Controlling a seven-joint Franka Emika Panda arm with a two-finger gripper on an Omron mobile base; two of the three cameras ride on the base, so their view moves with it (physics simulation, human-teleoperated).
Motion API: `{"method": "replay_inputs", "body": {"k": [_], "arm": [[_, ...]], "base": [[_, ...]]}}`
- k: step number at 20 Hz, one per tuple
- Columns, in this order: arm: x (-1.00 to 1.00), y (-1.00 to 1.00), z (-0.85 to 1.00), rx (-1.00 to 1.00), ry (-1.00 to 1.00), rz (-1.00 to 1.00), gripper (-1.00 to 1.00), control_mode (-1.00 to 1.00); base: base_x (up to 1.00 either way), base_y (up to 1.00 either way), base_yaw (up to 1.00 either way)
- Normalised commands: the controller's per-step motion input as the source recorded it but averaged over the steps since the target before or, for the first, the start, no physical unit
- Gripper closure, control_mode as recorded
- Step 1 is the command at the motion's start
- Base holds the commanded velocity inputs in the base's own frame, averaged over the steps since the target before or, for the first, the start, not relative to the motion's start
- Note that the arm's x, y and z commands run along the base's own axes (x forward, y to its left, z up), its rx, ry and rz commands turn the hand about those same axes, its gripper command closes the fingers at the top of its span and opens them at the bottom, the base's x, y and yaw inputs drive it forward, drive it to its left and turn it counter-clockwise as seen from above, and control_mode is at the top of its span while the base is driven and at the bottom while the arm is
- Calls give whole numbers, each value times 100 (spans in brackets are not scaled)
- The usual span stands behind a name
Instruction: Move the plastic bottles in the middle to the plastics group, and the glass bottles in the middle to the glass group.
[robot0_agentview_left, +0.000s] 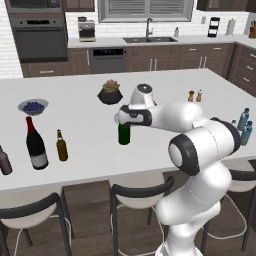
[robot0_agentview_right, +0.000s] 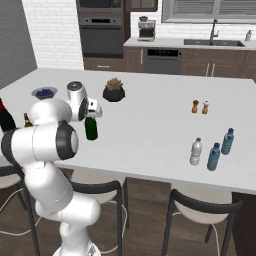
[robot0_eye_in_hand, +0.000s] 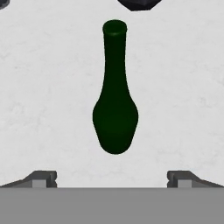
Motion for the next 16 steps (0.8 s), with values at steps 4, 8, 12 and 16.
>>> {"method": "replay_inputs", "body": {"k": [4, 8, 12, 16], "arm": [[13, 0, -23, 0, 0, 0, -100, -100], [15, 0, -16, 0, 0, 0, -100, -100], [13, 6, -6, 0, 0, 0, -100, -100], [16, 9, -2, 0, 0, 0, -100, -100]], "base": [[0, 0, 0], [0, 0, 0], [0, 0, 0], [0, 0, 0]]}}
